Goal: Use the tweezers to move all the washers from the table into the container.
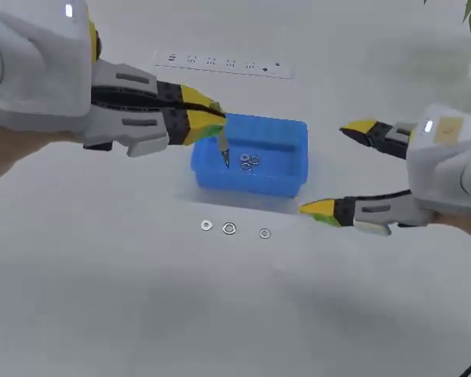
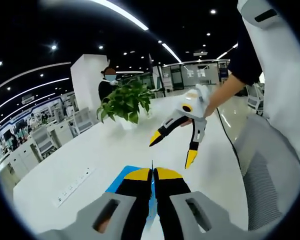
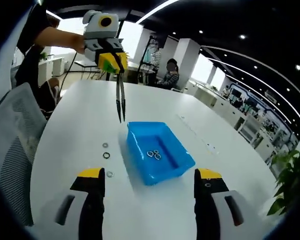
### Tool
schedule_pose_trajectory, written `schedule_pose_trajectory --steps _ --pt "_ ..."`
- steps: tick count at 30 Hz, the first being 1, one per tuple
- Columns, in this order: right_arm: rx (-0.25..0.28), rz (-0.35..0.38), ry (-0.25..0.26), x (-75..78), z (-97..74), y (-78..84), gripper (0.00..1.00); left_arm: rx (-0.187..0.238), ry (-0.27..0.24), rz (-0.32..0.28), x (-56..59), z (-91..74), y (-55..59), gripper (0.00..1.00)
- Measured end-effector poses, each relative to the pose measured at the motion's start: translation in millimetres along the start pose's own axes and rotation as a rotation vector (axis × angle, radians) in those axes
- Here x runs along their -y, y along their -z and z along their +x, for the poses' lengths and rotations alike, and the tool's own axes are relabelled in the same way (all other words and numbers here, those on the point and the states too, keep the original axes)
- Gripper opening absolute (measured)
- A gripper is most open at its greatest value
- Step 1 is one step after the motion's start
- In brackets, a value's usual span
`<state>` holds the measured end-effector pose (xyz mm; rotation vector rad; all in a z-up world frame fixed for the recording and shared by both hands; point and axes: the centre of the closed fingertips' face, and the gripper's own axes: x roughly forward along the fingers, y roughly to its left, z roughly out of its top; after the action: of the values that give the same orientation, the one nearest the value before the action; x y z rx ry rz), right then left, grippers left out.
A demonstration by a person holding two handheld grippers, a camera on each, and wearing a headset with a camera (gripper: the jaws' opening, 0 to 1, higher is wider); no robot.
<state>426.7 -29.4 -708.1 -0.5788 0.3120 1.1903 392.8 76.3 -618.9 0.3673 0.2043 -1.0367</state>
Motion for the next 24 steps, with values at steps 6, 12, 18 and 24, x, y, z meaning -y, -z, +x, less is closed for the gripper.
schedule_pose_trajectory --steps 6,12,18,24 --pt "-0.05 0.018 -0.012 -26.8 -21.7 26.0 0.85 -0.042 0.049 0.005 40.3 7.3 8.4 0.06" --pt "-0.074 0.077 0.0 -33.4 -35.9 40.5 0.94 -0.051 0.021 -0.013 52.0 7.4 19.6 0.06" --pt "-0.07 0.12 0.047 -30.5 -41.0 40.8 1.0 -0.048 0.007 -0.027 59.3 9.6 29.3 0.06" --pt "-0.072 0.14 0.037 -35.3 -38.5 44.9 1.0 -0.048 -0.004 -0.047 57.0 13.1 42.7 0.06"
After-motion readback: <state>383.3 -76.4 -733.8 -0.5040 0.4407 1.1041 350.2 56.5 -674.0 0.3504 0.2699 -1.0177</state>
